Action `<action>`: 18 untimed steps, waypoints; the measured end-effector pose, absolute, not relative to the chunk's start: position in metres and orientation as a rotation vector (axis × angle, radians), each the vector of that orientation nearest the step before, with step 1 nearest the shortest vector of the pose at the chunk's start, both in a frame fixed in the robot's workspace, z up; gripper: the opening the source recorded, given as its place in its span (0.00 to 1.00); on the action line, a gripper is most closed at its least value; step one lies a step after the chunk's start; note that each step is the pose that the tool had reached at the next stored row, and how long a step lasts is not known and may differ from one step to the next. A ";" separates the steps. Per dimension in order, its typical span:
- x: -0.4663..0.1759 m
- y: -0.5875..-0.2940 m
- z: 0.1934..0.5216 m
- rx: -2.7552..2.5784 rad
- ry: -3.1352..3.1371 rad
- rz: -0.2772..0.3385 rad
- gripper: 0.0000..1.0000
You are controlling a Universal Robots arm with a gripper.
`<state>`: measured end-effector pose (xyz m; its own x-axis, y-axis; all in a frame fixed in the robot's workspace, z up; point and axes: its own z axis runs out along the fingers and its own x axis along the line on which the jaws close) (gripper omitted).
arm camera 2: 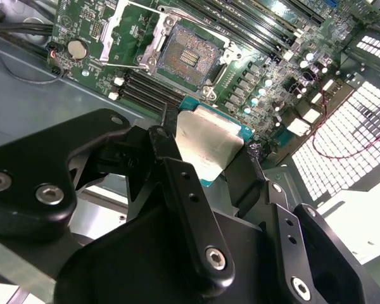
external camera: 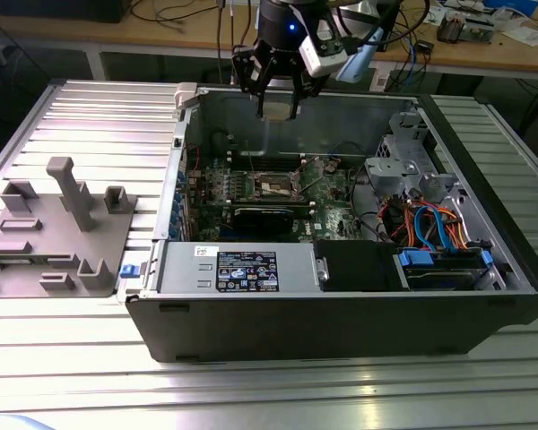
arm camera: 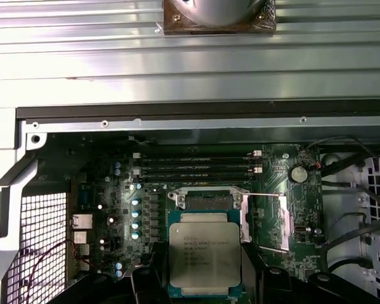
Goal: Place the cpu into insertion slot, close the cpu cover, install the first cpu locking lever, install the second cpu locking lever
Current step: 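Place the cpu into insertion slot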
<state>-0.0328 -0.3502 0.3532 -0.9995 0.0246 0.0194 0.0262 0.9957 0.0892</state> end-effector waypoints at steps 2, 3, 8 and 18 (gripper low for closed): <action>-0.033 -0.350 0.353 -0.040 -3.120 -0.140 0.54; -0.033 -0.350 0.352 -0.040 -3.120 -0.140 0.54; -0.033 -0.350 0.352 -0.040 -3.120 -0.140 0.54; -0.033 -0.350 0.350 -0.040 -3.120 -0.140 0.54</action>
